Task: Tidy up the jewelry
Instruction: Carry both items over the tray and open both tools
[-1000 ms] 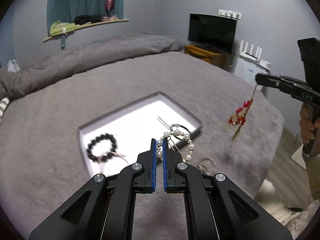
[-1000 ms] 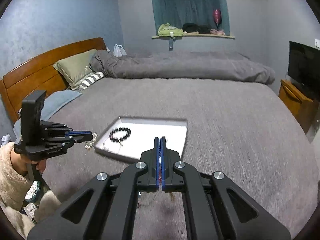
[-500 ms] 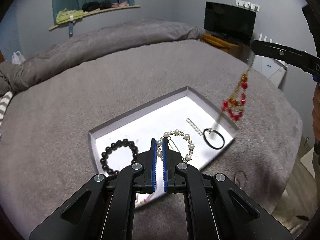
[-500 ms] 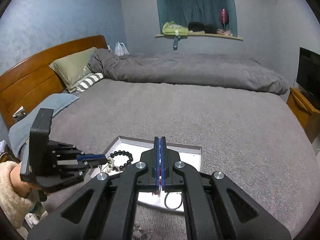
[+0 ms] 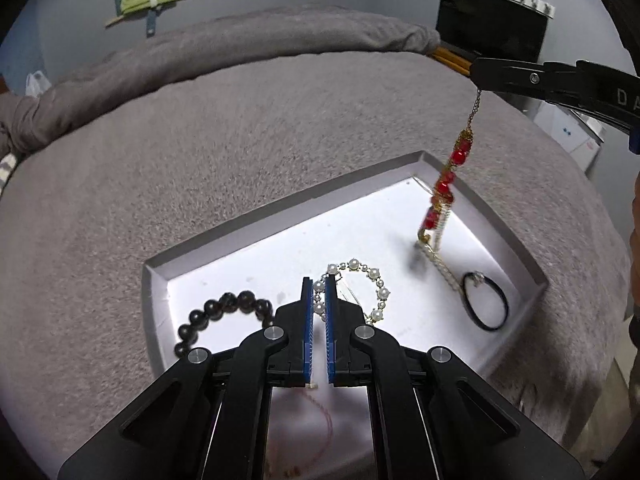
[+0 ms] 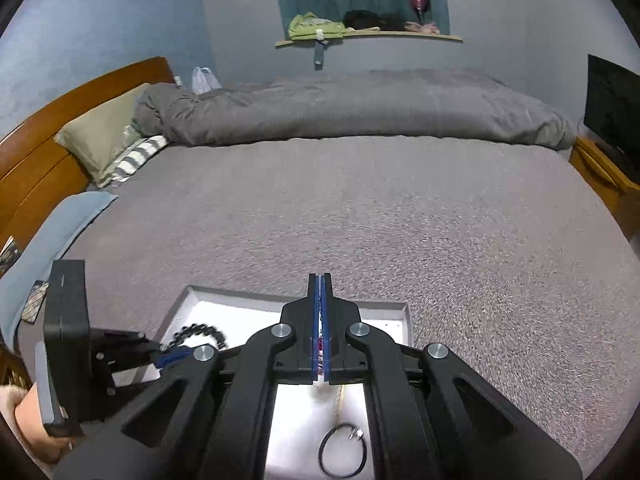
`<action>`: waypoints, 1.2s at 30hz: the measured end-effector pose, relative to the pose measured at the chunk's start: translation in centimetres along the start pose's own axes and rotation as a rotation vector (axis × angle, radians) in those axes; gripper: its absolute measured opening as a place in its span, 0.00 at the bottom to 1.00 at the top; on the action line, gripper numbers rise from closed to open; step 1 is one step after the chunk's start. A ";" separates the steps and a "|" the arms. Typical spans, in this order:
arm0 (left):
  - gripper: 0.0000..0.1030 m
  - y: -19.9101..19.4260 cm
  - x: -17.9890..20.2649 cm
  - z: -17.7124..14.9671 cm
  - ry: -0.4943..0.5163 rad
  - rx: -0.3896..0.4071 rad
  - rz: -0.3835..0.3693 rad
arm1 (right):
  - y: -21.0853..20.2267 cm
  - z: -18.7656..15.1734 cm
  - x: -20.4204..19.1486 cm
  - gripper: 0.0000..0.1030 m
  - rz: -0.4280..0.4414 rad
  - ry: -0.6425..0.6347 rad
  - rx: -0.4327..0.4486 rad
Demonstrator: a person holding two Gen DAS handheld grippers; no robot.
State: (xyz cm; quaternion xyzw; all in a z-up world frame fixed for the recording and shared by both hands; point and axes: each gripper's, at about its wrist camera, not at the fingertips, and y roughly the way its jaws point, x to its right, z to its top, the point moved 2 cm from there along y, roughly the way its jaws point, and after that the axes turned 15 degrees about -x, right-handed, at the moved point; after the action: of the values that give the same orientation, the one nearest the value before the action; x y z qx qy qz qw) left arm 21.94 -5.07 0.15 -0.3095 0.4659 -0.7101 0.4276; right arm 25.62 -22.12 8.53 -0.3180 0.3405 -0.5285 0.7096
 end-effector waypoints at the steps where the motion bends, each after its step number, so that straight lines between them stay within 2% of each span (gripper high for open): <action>1: 0.05 0.4 -0.2 0.1 -0.006 -0.005 0.002 | 0.6 0.1 0.2 0.01 -0.004 0.008 -0.005; 5: 0.05 2.4 -1.0 0.7 -0.047 -0.044 -0.009 | 2.7 -0.1 1.1 0.01 -0.027 0.033 -0.041; 10: 0.05 4.1 -0.8 1.0 -0.045 -0.081 -0.003 | 4.7 -0.7 1.9 0.01 -0.056 0.046 -0.094; 18: 0.06 4.6 -0.4 1.2 -0.046 -0.102 -0.009 | 6.5 -1.7 2.2 0.01 -0.057 0.049 -0.169; 20: 0.10 4.4 -0.2 1.2 -0.042 -0.099 -0.013 | 6.6 -1.8 2.3 0.01 -0.056 0.051 -0.176; 22: 0.31 4.0 0.0 1.1 -0.040 -0.084 0.001 | 6.5 -2.1 2.3 0.04 -0.059 0.049 -0.180; 25: 0.34 3.3 0.1 0.7 -0.043 -0.061 0.006 | 6.1 -2.4 2.4 0.24 -0.060 0.050 -0.173; 26: 0.36 3.0 0.1 0.5 -0.049 -0.057 -0.001 | 5.9 -2.5 2.5 0.34 -0.056 0.051 -0.167; 27: 0.41 2.8 0.0 0.3 -0.058 -0.050 -0.006 | 5.6 -2.8 2.5 0.39 -0.055 0.053 -0.161; 28: 0.50 2.4 -0.2 0.1 -0.069 -0.038 -0.012 | 5.3 -3.0 2.5 0.40 -0.054 0.053 -0.157; 29: 0.53 1.9 -0.3 -0.2 -0.079 -0.021 -0.015 | 5.0 -3.3 2.6 0.41 -0.049 0.054 -0.154; 31: 0.57 1.1 -0.4 -0.7 -0.086 -0.006 -0.022 | 3.9 -3.9 2.5 0.52 -0.036 0.057 -0.135; 33: 0.78 -0.3 -0.6 -1.6 -0.101 0.019 -0.020 | 2.5 -4.5 2.5 0.75 -0.036 0.051 -0.100; 36: 0.82 -2.2 -0.5 -2.8 -0.103 0.062 -0.027 | -0.1 -5.8 2.6 0.90 -0.041 0.039 -0.045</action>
State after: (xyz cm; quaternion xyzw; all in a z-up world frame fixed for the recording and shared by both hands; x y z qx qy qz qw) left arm 19.11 -3.12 1.07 -0.3385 0.4168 -0.7131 0.4507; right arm 21.37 -25.15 4.95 -0.3306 0.3596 -0.5413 0.6844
